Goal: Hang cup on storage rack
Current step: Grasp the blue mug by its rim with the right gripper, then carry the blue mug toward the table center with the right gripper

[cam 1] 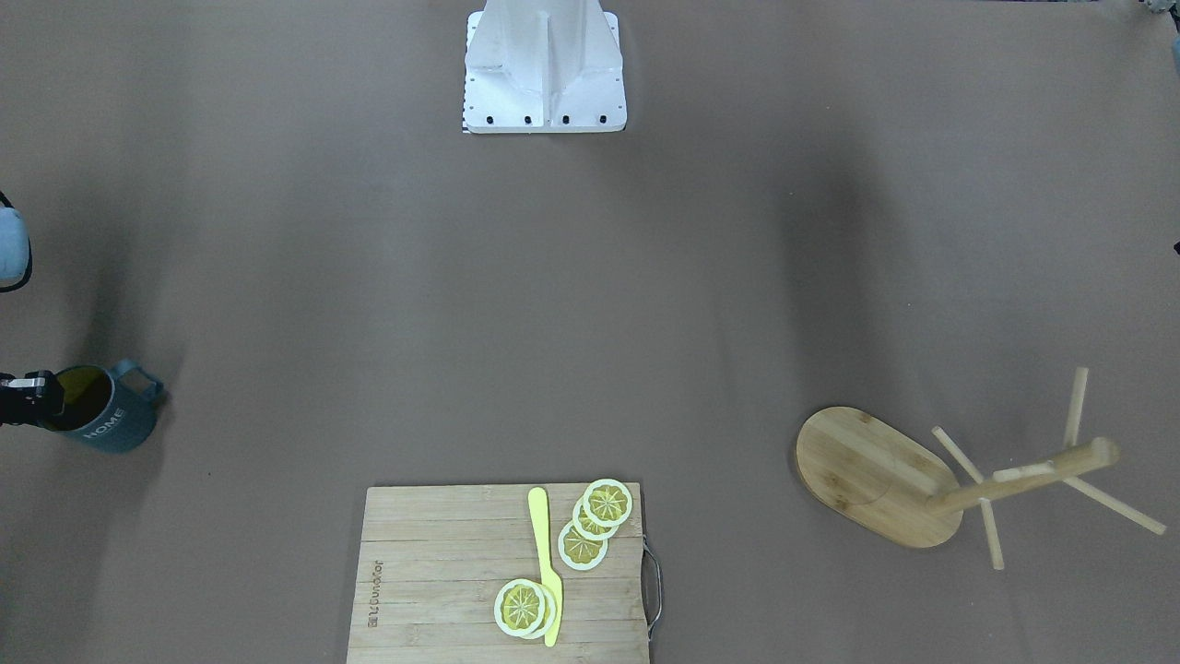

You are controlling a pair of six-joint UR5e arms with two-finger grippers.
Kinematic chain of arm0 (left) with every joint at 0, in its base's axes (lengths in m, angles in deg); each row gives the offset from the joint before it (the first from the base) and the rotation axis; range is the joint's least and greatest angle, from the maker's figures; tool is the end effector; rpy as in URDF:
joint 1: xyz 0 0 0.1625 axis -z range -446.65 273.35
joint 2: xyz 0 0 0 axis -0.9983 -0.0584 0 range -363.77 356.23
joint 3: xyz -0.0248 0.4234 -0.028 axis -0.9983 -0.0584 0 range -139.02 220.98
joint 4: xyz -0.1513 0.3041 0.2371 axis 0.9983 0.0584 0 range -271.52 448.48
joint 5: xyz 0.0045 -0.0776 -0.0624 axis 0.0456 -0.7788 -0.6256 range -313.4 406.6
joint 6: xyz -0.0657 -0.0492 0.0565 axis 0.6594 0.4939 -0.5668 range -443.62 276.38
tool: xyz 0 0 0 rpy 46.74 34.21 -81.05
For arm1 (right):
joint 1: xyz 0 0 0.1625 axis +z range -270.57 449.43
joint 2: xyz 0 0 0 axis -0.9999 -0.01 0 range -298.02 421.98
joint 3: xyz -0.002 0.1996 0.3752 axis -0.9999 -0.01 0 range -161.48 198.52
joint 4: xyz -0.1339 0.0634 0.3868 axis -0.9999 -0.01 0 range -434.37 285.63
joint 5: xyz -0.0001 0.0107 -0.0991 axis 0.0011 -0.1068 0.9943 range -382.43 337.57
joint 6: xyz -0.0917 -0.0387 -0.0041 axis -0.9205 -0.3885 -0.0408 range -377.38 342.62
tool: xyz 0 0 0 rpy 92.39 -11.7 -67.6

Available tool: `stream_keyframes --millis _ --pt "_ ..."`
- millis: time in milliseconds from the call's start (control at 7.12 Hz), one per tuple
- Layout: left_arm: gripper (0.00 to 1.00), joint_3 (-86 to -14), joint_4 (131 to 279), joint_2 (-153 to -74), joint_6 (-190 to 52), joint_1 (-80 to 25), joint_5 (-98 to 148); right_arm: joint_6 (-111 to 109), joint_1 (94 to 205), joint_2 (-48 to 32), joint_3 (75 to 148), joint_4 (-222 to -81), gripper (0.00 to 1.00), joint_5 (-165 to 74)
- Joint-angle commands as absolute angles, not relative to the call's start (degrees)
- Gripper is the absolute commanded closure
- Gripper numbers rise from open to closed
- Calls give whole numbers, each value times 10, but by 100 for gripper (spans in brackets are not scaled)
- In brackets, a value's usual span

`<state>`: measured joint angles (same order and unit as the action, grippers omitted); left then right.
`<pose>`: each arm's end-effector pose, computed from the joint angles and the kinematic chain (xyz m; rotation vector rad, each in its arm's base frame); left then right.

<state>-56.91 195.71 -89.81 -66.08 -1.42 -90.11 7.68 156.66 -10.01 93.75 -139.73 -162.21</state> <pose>-0.0208 -0.4828 0.5875 0.1859 0.8572 -0.0580 -0.1954 -0.6133 0.5548 0.0713 -0.9622 -0.1743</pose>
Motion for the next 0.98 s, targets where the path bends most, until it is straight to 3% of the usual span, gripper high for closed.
stream_keyframes --millis 0,281,843 --pt "2 -572 1957 -899 -661 -15 -902 213 1496 -85 1026 -1399 100 -1604" --pt "2 -570 1957 -899 -661 -15 -902 413 1388 -55 1113 -1405 100 -1552" --pt "2 -573 1994 -899 -660 -16 -903 545 1243 112 1108 -1491 100 -1405"
